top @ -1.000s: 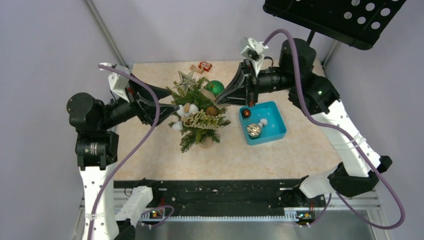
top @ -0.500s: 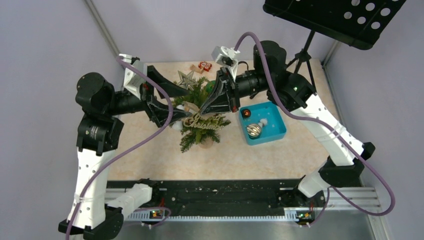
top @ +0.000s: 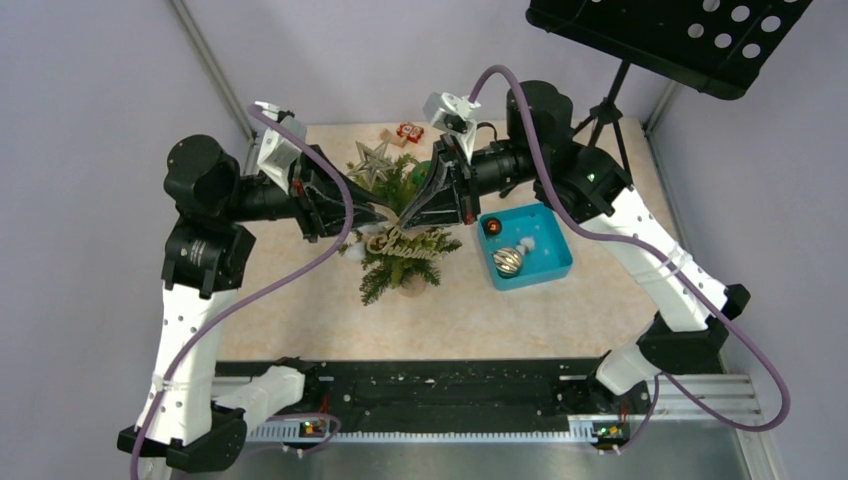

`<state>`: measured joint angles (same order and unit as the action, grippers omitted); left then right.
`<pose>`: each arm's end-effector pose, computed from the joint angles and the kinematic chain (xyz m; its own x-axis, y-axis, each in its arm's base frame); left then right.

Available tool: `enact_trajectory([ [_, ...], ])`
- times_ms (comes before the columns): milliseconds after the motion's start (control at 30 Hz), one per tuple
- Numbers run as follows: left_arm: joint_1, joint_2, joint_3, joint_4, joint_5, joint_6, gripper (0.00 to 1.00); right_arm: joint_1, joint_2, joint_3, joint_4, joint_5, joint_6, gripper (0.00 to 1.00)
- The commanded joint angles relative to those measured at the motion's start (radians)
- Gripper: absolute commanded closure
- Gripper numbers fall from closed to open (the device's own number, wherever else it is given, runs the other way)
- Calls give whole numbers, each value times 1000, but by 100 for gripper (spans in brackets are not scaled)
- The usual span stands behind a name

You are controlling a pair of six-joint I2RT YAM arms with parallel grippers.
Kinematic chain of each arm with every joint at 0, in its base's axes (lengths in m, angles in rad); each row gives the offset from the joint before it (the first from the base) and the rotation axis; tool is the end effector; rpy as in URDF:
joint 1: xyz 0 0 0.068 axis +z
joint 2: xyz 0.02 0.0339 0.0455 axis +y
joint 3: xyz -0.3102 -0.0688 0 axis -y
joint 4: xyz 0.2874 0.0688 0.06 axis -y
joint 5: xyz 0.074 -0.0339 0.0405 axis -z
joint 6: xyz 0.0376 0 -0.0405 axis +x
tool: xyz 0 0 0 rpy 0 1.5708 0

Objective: Decorate the small christmas tree

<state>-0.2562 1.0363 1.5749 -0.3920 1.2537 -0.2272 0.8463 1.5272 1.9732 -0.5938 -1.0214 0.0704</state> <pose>0.1484 -0.0758 0.5919 -0.0849 -0.0504 -0.9951 0.9947 0.0535 -0.0876 0.1964 0.2702 0.5877 -0.1642 -0.1301 -0.9778 -0.9409 -0.2771 0.1949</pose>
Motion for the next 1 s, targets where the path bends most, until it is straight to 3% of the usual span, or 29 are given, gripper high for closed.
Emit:
enact_trajectory([
  [0,-3,-14,18,53,52,-5,78,11,-1,38,11,4,-22,100],
  [67,-3,-16,15,55,53,-1,97,11,-1,39,6,18,-27,100],
  [100,-3,-18,14,53,37,-1,100,11,-1,38,4,25,-29,100],
  [533,-2,-29,29,-69,-113,57,100,2,-28,-4,12,174,-47,100],
  [633,-1,-28,29,-129,-212,115,100,-1,-41,-29,29,223,-50,92],
  [733,0,-24,31,-173,-323,154,100,-2,-51,-56,54,243,-48,59],
  [800,0,-24,34,-186,-346,153,100,-3,-56,-68,55,273,-47,46],
  [967,1,-37,40,-265,-436,123,100,-11,-76,-92,58,306,-45,33],
])
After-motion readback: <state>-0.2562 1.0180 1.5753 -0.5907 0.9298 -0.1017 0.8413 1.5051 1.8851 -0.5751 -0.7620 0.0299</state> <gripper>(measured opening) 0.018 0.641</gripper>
